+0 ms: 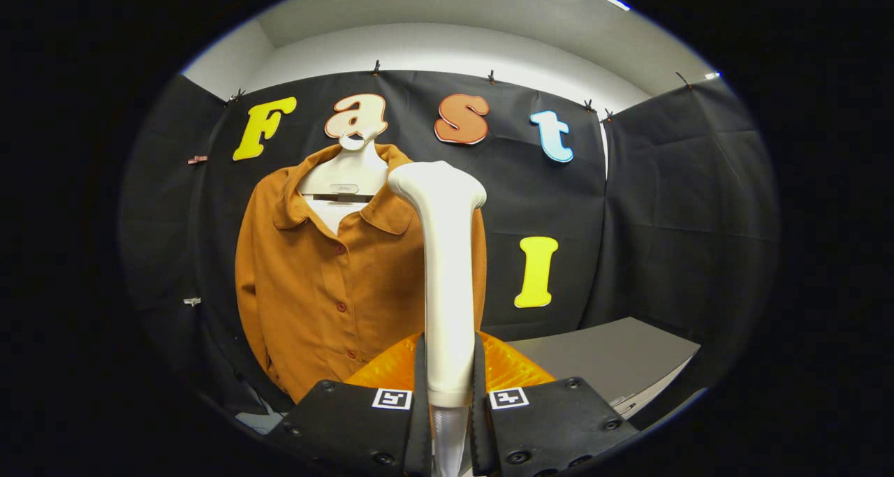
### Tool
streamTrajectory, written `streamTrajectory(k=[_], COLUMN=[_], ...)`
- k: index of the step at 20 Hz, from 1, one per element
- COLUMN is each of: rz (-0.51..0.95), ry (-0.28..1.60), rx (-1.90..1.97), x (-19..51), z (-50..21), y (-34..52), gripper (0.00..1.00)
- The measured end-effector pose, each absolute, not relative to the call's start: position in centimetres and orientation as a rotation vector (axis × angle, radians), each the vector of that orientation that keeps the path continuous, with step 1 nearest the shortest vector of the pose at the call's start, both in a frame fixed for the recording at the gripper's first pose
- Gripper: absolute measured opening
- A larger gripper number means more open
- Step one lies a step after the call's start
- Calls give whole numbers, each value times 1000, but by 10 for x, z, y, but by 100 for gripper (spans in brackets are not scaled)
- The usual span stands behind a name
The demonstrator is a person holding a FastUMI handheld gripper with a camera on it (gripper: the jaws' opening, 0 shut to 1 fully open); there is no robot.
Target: Iron the clothes twice with a garment steamer, once on the left side and once on the right side.
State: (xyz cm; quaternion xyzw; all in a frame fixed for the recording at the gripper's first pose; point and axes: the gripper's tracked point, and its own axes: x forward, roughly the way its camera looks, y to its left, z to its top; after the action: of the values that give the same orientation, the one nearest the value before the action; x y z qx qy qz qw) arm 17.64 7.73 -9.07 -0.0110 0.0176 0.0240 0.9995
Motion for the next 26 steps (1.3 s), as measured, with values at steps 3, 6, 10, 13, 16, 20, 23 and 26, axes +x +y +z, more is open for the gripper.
streamTrajectory(k=[3,6,10,13,16,20,23,26], rz=[45,27,2,-11,-21,-21,-22,-22], ry=[35,37,44,42,52,96,142,186], rx=[-38,-52,-63,-79,-89,-96,-102,-110], x=[190,202,216,219,219,214,209,204], z=[-97,-104,-115,-120,-126,-149,-172,-196], y=[91,95,99,100,101,104,105,106], gripper=[26,25,25,26,26,26,26,26])
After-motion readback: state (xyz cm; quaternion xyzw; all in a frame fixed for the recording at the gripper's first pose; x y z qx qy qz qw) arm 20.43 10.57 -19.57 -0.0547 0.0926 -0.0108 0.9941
